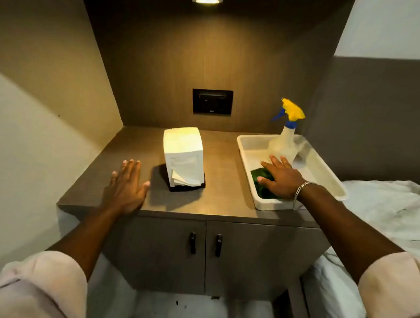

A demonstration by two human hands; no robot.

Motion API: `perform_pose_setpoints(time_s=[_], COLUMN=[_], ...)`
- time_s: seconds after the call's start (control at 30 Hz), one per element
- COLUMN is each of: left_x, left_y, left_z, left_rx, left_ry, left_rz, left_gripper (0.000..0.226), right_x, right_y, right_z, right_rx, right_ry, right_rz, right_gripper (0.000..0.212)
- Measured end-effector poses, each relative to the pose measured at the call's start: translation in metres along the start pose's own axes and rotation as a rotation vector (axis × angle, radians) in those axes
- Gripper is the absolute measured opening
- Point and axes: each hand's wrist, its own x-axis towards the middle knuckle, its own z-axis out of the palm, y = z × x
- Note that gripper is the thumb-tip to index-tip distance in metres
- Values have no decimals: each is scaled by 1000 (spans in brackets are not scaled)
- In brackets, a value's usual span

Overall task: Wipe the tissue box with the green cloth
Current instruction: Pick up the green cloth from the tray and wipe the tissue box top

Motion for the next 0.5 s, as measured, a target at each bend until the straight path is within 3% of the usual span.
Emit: perform_pose_setpoints(time_s=[0.1, 0.2, 0.3, 0.5], left_x=[5, 12, 20, 14], left_y=[-6, -9, -8, -4], left_z=[17, 28, 33, 34], left_rx=[94, 150, 220, 223], left_ry=[-159, -202, -210, -175], left_rz=[-23, -50, -45, -23], left_gripper=[64, 71, 82, 83], right_x=[16, 23, 27, 24], right_y=[5, 8, 10, 9], right_z=[4, 13, 16, 22], right_rx=[48, -21, -47, -15], right_ry=[-170, -246, -220, -36], right_rz=[5, -20, -28, -12], right_gripper=[67, 74, 79, 64])
